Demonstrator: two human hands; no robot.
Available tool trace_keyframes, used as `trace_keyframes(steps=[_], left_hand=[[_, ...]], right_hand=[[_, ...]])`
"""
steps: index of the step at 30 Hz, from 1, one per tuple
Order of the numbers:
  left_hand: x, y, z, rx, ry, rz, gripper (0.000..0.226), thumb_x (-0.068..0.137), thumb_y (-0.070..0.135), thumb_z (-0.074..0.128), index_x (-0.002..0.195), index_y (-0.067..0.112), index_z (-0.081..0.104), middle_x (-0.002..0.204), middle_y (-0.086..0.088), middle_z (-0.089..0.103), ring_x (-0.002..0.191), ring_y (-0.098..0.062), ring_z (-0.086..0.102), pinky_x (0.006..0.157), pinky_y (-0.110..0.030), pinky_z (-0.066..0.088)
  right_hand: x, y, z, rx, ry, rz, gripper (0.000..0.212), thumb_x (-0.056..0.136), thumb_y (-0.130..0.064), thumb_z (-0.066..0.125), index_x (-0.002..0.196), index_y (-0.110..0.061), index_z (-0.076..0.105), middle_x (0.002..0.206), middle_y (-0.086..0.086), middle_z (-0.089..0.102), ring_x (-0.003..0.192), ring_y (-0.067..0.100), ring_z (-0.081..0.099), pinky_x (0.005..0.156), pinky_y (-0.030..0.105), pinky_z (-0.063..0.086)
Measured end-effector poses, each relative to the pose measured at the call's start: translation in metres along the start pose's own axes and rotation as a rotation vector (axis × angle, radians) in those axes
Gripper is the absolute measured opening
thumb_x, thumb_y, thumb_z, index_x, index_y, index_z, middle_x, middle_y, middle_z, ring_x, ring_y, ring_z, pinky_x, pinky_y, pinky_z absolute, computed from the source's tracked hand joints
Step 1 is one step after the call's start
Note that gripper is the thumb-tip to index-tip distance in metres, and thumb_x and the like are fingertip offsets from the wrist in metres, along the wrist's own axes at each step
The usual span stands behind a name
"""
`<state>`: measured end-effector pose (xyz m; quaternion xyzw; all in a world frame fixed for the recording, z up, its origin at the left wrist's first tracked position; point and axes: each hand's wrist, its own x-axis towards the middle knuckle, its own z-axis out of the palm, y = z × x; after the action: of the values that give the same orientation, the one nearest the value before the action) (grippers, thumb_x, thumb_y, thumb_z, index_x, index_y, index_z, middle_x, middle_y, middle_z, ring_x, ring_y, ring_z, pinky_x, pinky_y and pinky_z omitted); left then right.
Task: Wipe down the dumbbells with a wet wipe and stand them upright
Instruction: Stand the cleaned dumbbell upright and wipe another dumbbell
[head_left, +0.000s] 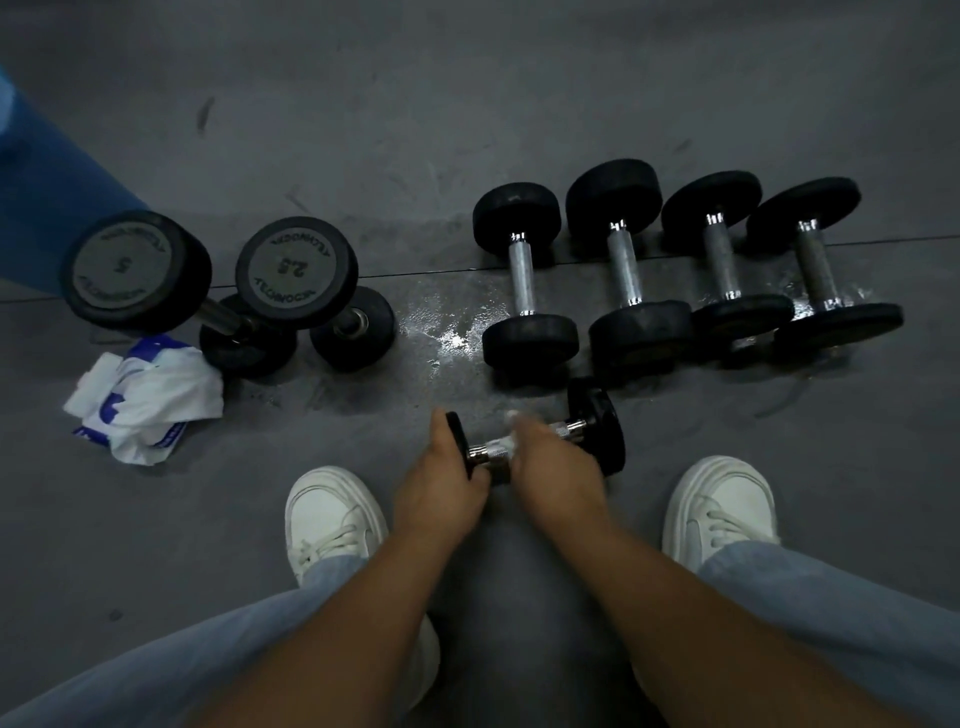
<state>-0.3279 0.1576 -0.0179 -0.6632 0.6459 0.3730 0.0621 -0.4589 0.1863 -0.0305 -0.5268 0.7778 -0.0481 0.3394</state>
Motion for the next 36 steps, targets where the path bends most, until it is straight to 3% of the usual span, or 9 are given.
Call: trace_keyframes(steps=[2,6,10,13,19,23,27,31,36], left_hand=[[0.006,0.001,-0.002,-0.026,-0.008,-0.021,0.081,0.091,0.029,0.058,0.152,0.021,0.005,0.128,-0.017,0.061,0.110,-0.037,0.061,0.091,-0.042,0.050],[0.008,0.004,-0.004,-0.065,-0.002,-0.022,0.077,0.092,0.031,0.058,0.151,0.021,0.008,0.126,-0.018,0.062,0.109,-0.037,0.062,0.091,-0.043,0.050],[0.013,0.002,-0.005,-0.009,-0.017,-0.014,0.082,0.091,0.032,0.060,0.152,0.019,0.006,0.128,-0.018,0.061,0.112,-0.037,0.061,0.092,-0.042,0.049],[0.019,0.005,-0.009,-0.008,-0.021,-0.052,0.088,0.090,0.033,0.063,0.153,0.019,0.004,0.127,-0.020,0.061,0.113,-0.037,0.061,0.094,-0.044,0.049],[0.012,0.009,-0.005,0.009,0.067,-0.100,0.057,0.091,0.035,0.061,0.131,0.016,0.025,0.116,-0.017,0.065,0.104,-0.038,0.063,0.086,-0.043,0.051],[0.020,0.009,-0.006,0.027,0.042,-0.087,0.049,0.092,0.036,0.059,0.122,0.013,0.028,0.114,-0.020,0.065,0.103,-0.038,0.063,0.086,-0.044,0.051],[0.031,0.007,-0.009,0.039,0.013,-0.078,0.052,0.091,0.035,0.061,0.123,0.012,0.028,0.118,-0.020,0.063,0.106,-0.039,0.062,0.090,-0.046,0.050],[0.044,0.009,-0.016,-0.002,0.020,-0.114,0.051,0.090,0.042,0.063,0.124,0.012,0.038,0.121,-0.017,0.062,0.110,-0.037,0.060,0.088,-0.042,0.049],[0.033,0.004,-0.011,-0.081,0.127,-0.063,0.063,0.089,0.052,0.062,0.138,0.020,0.037,0.117,-0.011,0.066,0.106,-0.035,0.062,0.087,-0.042,0.051]], right_hand=[[0.001,0.004,0.003,0.061,0.113,0.108,0.040,0.096,-0.025,0.042,0.134,-0.037,0.046,0.133,-0.011,0.057,0.110,0.023,0.062,0.087,0.035,0.049],[-0.013,-0.012,0.004,0.093,-0.082,-0.097,0.036,0.101,-0.037,0.040,0.135,-0.031,0.050,0.136,-0.009,0.056,0.118,0.020,0.057,0.094,0.028,0.044],[0.009,0.010,-0.011,0.134,0.104,0.117,0.031,0.094,-0.025,0.047,0.123,-0.034,0.053,0.109,-0.001,0.070,0.100,0.027,0.066,0.082,0.032,0.050],[0.005,-0.004,-0.007,0.135,0.058,-0.045,0.032,0.090,-0.024,0.048,0.121,-0.033,0.050,0.104,0.006,0.068,0.093,0.029,0.065,0.077,0.034,0.050],[0.004,0.017,0.013,0.300,0.275,0.068,0.037,0.094,-0.043,0.034,0.109,-0.026,0.063,0.106,-0.006,0.065,0.088,0.015,0.066,0.083,0.037,0.053],[-0.008,-0.002,0.025,0.174,0.033,-0.182,0.040,0.098,-0.043,0.031,0.127,-0.035,0.058,0.134,-0.014,0.057,0.114,-0.013,0.048,0.093,-0.004,0.025],[0.018,0.014,0.012,0.162,0.114,0.033,0.038,0.095,-0.028,0.042,0.129,-0.036,0.055,0.139,-0.012,0.053,0.120,0.015,0.056,0.097,0.025,0.044],[0.004,-0.003,0.012,0.153,-0.047,-0.193,0.060,0.090,-0.006,0.042,0.144,-0.034,0.042,0.152,-0.015,0.036,0.135,0.015,0.042,0.110,0.033,0.037],[0.011,0.007,0.001,-0.067,0.003,-0.046,0.061,0.089,-0.012,0.042,0.142,-0.039,0.029,0.154,-0.012,0.026,0.114,0.028,0.059,0.088,0.040,0.050]])
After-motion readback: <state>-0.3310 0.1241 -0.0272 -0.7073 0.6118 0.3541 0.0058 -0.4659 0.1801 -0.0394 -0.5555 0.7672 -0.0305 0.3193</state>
